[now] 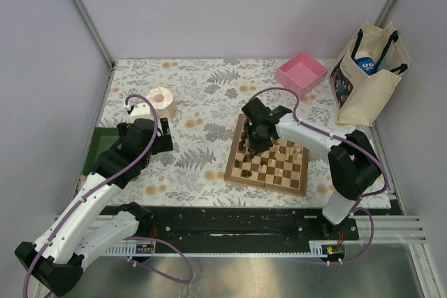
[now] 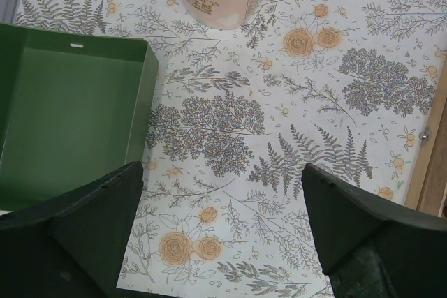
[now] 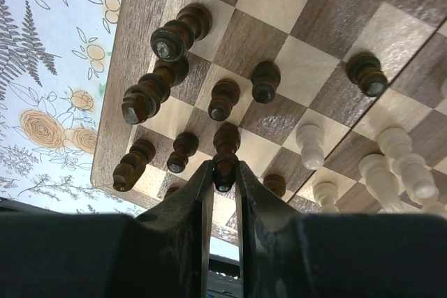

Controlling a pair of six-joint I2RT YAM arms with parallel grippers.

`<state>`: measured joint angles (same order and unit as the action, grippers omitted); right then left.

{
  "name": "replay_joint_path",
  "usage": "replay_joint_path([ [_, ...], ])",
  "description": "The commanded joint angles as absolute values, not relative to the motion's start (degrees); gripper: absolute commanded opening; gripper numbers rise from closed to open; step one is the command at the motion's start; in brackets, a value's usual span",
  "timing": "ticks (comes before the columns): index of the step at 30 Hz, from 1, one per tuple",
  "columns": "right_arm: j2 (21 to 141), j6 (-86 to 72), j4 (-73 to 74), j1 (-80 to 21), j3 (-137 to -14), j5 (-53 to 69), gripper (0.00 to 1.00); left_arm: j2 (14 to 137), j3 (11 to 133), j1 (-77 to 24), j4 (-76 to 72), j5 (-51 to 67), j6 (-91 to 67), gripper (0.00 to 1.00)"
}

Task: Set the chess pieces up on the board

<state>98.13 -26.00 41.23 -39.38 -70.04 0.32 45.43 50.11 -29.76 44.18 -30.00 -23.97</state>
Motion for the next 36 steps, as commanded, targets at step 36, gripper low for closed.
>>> replay_joint_path([
  [36, 100.02, -27.86, 41.83, -46.23, -78.84, -3.86, 0.24, 45.61, 50.18, -29.53, 43.33, -29.53, -23.64, 0.99],
])
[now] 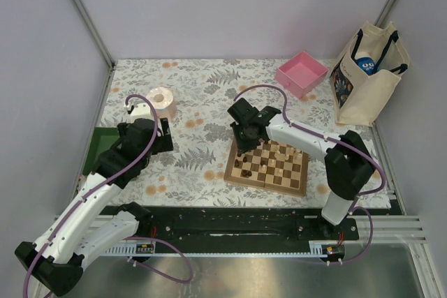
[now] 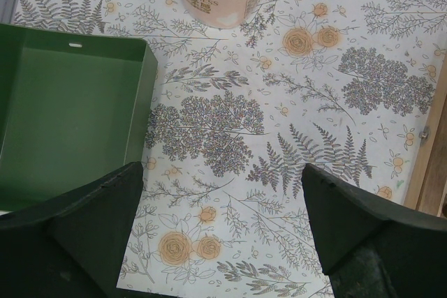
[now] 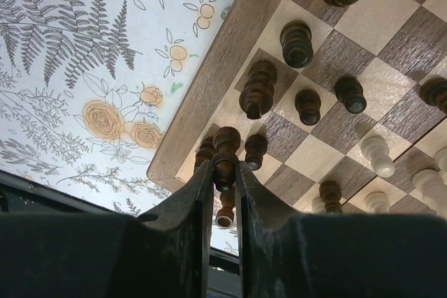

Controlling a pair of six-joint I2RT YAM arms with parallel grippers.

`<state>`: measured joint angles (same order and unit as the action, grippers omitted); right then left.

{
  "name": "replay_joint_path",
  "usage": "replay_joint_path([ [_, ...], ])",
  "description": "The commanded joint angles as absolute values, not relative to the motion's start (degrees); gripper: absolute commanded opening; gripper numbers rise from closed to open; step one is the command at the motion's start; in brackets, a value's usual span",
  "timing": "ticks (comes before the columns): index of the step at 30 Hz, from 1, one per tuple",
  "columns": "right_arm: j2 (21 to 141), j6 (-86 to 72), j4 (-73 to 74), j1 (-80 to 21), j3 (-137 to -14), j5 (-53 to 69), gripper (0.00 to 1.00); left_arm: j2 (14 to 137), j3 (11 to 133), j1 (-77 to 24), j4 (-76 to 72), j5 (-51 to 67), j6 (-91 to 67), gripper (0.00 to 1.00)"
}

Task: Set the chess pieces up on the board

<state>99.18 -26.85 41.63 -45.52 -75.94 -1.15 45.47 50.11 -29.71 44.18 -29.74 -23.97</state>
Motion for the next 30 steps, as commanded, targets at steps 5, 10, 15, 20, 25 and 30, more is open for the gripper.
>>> replay_joint_path([
  [5, 101.34, -27.42, 42.89, -46.41, -79.28, -4.74, 0.24, 45.53, 50.10, -29.53, 43.33, -29.62, -23.64, 0.99],
  [10, 102.48, -26.98, 42.63, -46.49, -79.28, -3.43, 0.24, 45.70, 50.18, -29.53, 43.33, -29.53, -23.56, 0.99],
  [15, 103.09, -26.28, 42.45, -46.41, -79.45, -3.78, 0.25, 45.70, 50.10, -29.44, 43.59, -29.62, -23.73, 0.99],
  [20, 103.97, -25.93, 42.36, -46.41, -79.63, -2.73, 0.27, 45.79, 50.10, -29.53, 43.59, -29.62, -23.64, 0.99],
  [25, 103.98, -25.93, 42.19, -46.41, -79.45, -2.90, 0.29, 45.70, 50.01, -29.53, 43.68, -29.79, -23.73, 0.99],
  [30, 103.62, -25.58, 42.63, -46.41, -79.28, -3.78, 0.35, 45.88, 50.10, -29.44, 43.59, -29.62, -23.73, 0.99],
])
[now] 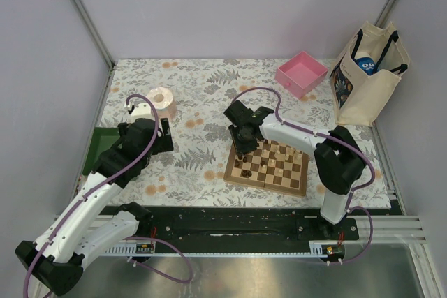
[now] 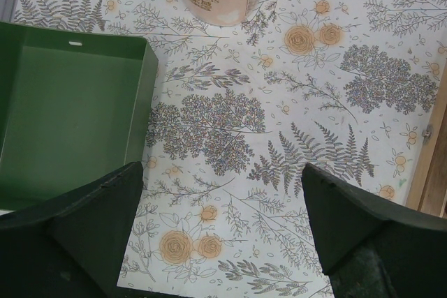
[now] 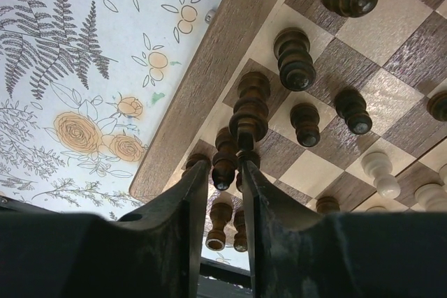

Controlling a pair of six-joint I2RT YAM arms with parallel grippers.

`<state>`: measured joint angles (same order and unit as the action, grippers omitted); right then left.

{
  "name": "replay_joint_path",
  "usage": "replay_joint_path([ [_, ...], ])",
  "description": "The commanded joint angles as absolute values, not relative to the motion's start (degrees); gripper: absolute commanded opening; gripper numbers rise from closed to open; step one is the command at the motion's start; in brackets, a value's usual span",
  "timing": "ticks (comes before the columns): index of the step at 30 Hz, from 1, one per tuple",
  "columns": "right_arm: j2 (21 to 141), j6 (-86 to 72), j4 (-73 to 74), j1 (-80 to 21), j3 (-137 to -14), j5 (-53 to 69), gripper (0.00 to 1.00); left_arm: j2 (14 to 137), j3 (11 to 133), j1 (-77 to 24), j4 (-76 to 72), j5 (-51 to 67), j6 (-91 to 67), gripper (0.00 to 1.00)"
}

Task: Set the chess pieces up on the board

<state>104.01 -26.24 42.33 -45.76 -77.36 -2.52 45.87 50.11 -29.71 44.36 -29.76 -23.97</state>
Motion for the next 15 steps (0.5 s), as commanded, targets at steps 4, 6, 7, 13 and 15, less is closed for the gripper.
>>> replay_joint_path([
  [4, 102.92, -25.49, 42.71, -46.41, -79.28, -3.78, 0.39, 45.88, 50.10, -29.53, 43.59, -29.62, -23.64, 0.99],
  [6, 102.13, -25.31, 42.71, -46.49, -79.45, -3.78, 0.39, 45.88, 50.10, -29.53, 43.59, -29.62, -23.73, 0.99],
  [7, 101.61, -25.31, 42.71, -46.41, -79.54, -3.87, 0.40, 45.79, 50.01, -29.53, 43.59, -29.62, -23.73, 0.99],
  [13, 96.34, -23.65, 42.90, -46.41, -78.76, -5.19, 0.41, 45.44, 49.92, -29.53, 43.59, -29.71, -23.91, 0.99],
  [15, 94.31, -23.47, 42.01, -46.41, -78.14, -4.92, 0.41, 45.35, 50.10, -29.53, 43.59, -29.71, -23.99, 0.99],
])
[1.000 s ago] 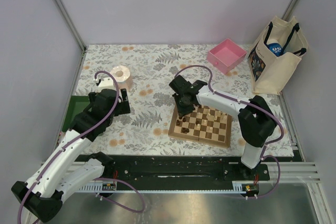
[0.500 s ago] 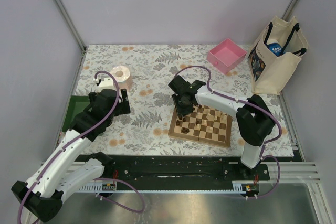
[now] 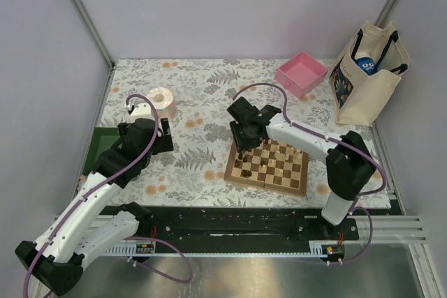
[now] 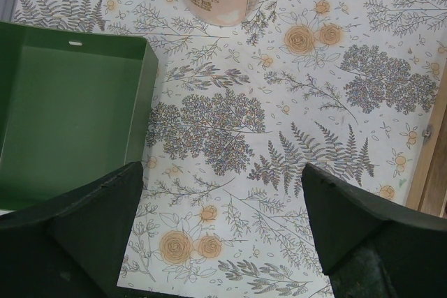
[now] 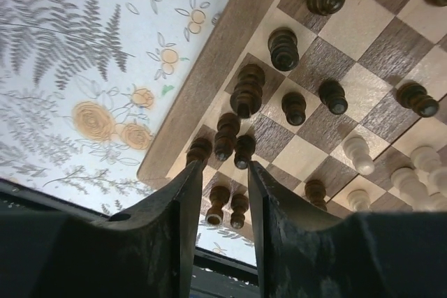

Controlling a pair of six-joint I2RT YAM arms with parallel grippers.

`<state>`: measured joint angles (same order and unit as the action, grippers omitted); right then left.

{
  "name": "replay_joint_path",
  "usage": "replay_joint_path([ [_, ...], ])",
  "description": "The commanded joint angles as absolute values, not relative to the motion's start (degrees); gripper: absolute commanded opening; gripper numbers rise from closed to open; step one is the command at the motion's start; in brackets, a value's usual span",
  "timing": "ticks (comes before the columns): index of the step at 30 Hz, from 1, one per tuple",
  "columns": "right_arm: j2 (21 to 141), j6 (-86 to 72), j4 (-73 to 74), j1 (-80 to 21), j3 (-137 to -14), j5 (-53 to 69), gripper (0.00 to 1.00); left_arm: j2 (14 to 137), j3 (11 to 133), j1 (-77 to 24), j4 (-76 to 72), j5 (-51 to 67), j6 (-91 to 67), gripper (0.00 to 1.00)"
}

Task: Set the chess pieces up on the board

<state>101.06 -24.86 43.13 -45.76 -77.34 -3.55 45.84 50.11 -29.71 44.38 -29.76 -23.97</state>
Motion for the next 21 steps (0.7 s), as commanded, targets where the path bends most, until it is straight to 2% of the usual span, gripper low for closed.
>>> replay_joint_path([
  [1, 93.44, -23.55, 42.01, -46.41, -78.13, -5.18, 0.41, 45.26, 50.18, -29.53, 43.68, -29.71, -23.99, 0.99],
  [9, 86.22, -24.70, 41.66, -46.41, -71.55, -5.81, 0.46, 44.65, 49.92, -29.53, 43.68, -29.62, -24.00, 0.99],
  [15, 86.31, -25.31, 40.70, -46.49, -66.98, 3.32, 0.47, 44.82, 49.92, -29.53, 43.68, -29.18, -24.08, 0.99],
  [21, 87.01, -24.70, 40.96, -46.76, -65.30, 4.48, 0.48, 45.09, 49.83, -29.53, 43.59, -29.27, -24.08, 0.99],
])
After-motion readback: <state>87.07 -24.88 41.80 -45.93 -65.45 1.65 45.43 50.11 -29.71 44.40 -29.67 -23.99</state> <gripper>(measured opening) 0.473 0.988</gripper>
